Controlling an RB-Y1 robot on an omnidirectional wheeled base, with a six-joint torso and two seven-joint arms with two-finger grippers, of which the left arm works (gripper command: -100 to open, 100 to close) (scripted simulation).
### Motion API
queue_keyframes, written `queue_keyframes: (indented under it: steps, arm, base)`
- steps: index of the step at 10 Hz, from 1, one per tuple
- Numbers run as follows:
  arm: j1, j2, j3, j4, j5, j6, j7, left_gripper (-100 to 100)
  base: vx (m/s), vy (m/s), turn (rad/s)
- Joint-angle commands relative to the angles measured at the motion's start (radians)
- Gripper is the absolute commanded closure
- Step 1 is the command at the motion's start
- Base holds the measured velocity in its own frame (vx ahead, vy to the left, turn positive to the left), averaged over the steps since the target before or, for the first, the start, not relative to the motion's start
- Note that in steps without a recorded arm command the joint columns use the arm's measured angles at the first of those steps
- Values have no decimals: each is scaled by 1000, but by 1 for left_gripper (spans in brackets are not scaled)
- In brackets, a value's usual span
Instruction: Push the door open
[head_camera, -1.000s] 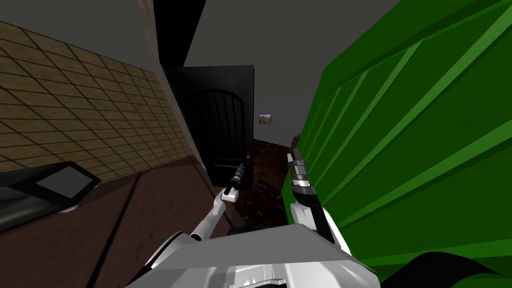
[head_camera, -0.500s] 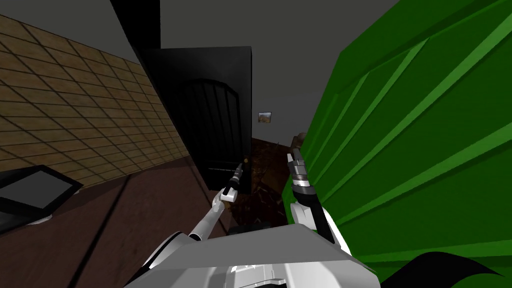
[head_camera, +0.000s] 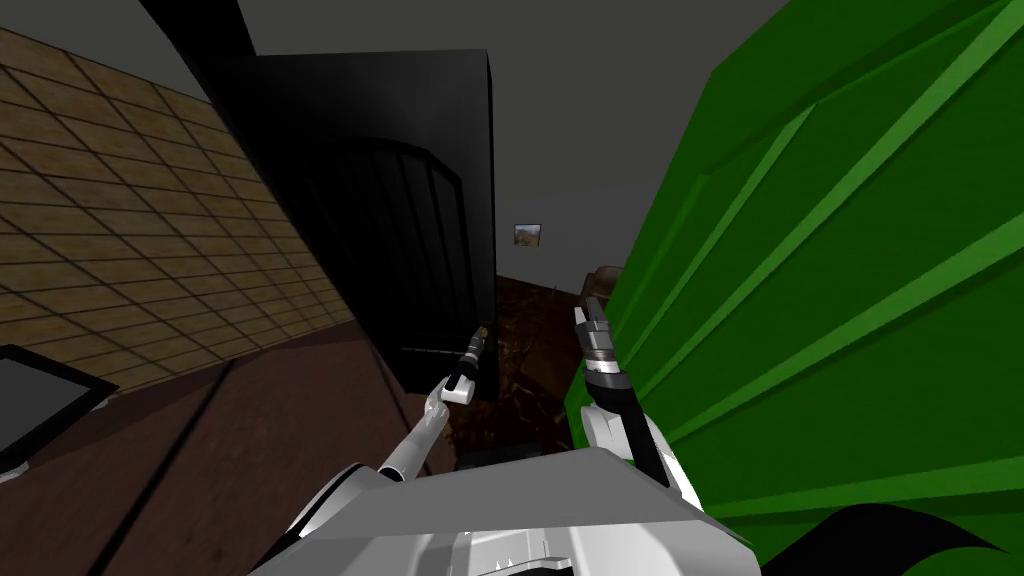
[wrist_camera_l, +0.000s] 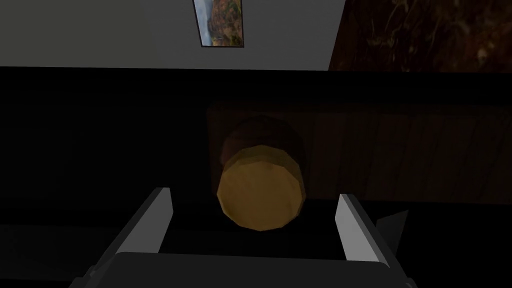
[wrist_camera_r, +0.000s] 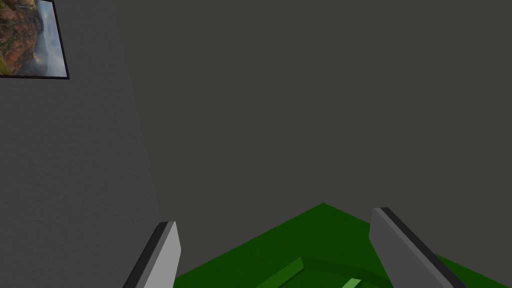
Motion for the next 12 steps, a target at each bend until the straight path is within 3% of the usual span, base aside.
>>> queue_keyframes:
  steps: [1, 2, 3, 8, 12]
  arm:
    - [0, -5, 3, 2, 0, -4, -1, -100]
    - [-1, -3, 2, 2, 0, -3, -1, -100]
    - [-1, -3, 2, 2, 0, -3, -1, 100]
    - [-1, -3, 2, 2, 0, -3, -1, 100]
    - [-6, 6, -2, 14, -27, -2, 21, 100]
  base:
    - [192, -67, -18]
    - [81, -27, 1]
    - [-11, 2, 3]
    - [-16, 5, -2]
    - [186, -31, 199]
